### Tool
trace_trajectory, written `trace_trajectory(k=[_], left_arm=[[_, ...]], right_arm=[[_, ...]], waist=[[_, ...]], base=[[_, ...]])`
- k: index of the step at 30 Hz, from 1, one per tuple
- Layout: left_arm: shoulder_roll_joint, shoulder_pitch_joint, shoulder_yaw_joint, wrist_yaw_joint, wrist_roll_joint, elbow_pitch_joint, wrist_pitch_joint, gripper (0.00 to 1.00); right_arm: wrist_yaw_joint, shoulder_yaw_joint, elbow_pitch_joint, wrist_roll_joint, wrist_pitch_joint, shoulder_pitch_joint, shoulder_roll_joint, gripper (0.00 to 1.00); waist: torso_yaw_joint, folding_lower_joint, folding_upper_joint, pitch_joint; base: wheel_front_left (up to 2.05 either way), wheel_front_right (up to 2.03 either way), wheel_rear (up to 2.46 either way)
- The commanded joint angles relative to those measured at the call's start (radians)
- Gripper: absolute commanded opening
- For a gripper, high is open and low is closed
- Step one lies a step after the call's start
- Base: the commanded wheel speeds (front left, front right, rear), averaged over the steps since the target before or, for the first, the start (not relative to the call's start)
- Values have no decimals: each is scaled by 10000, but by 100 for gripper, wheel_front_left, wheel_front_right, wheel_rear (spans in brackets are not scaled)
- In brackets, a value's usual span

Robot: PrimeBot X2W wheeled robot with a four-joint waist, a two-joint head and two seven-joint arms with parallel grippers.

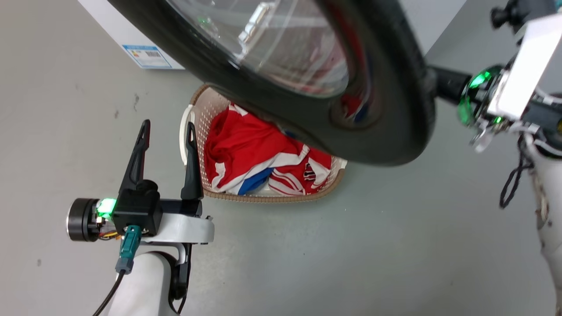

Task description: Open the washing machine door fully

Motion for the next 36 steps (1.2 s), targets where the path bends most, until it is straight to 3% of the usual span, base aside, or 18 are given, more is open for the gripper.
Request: trace_trajectory(k=[1, 23, 36], left_arm=[[5, 145, 34, 19, -25, 35, -26, 100], [-43, 1253, 32, 18, -67, 304, -26, 100], [-77, 1692, 112, -35, -124, 398, -26, 100]], right_arm=[[25, 107, -168, 115, 86, 417, 143, 0], [25, 1053, -2196, 560, 87, 4232, 982, 0], [25, 1593, -2417, 507, -203, 5645, 1569, 0]], waist=[[-52, 0, 0, -285], [141, 0, 0, -2082], [208, 0, 0, -2670]], base=[[0, 0, 0], [0, 0, 0], [0, 0, 0]])
